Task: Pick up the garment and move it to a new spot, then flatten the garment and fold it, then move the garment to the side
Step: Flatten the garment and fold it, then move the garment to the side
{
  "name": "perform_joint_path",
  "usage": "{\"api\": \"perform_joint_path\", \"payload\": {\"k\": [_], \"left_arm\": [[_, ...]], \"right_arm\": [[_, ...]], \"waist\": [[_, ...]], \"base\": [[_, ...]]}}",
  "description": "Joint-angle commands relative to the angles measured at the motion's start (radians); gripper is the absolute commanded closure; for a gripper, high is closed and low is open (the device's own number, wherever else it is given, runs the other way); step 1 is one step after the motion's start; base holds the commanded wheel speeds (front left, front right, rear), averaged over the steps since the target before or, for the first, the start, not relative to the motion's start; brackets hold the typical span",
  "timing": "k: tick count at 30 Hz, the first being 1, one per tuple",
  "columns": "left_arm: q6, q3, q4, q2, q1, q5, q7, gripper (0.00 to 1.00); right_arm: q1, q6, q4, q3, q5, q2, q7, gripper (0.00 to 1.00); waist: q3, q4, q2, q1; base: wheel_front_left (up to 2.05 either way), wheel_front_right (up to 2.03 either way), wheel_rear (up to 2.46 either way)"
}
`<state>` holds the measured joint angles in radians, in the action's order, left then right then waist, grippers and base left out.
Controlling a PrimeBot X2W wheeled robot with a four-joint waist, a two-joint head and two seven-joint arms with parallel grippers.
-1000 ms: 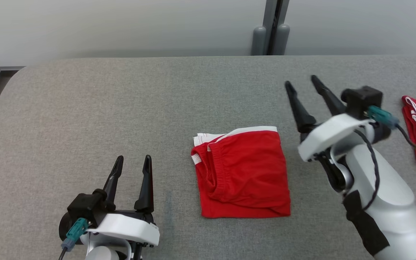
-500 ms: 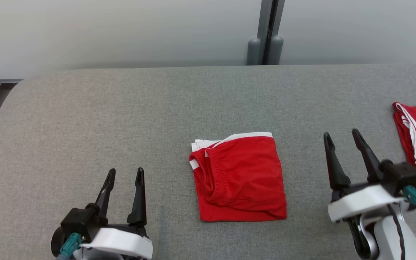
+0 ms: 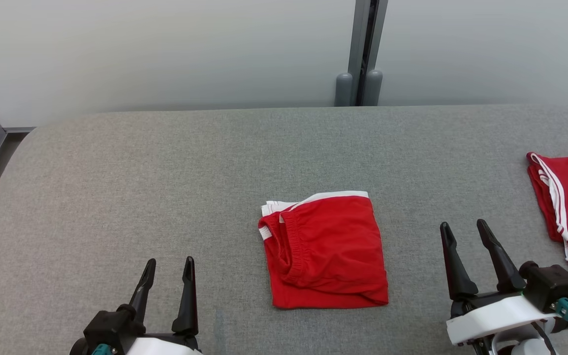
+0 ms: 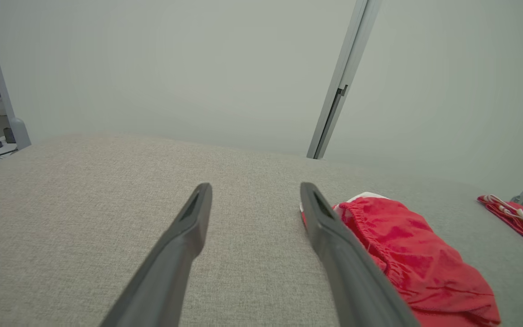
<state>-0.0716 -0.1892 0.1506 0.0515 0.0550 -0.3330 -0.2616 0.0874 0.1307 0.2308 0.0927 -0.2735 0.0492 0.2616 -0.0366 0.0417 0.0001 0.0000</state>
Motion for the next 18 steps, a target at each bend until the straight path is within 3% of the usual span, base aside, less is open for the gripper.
{"api": "perform_joint_path", "payload": {"k": [1, 18], "left_arm": [[-0.003, 0.005, -0.005, 0.004, 0.005, 0.008, -0.004, 0.00], [-0.011, -0.003, -0.004, 0.003, 0.003, 0.008, -0.004, 0.00]], "right_arm": [[-0.009, 0.000, -0.006, -0.003, -0.009, 0.004, 0.004, 0.00], [0.016, 0.000, 0.002, -0.024, -0.008, 0.004, -0.009, 0.00]], "waist": [[0.004, 0.001, -0.0001, 0.0000], [0.004, 0.010, -0.0001, 0.0000]], "base": [[0.00, 0.00, 0.00], [0.00, 0.00, 0.00]]}}
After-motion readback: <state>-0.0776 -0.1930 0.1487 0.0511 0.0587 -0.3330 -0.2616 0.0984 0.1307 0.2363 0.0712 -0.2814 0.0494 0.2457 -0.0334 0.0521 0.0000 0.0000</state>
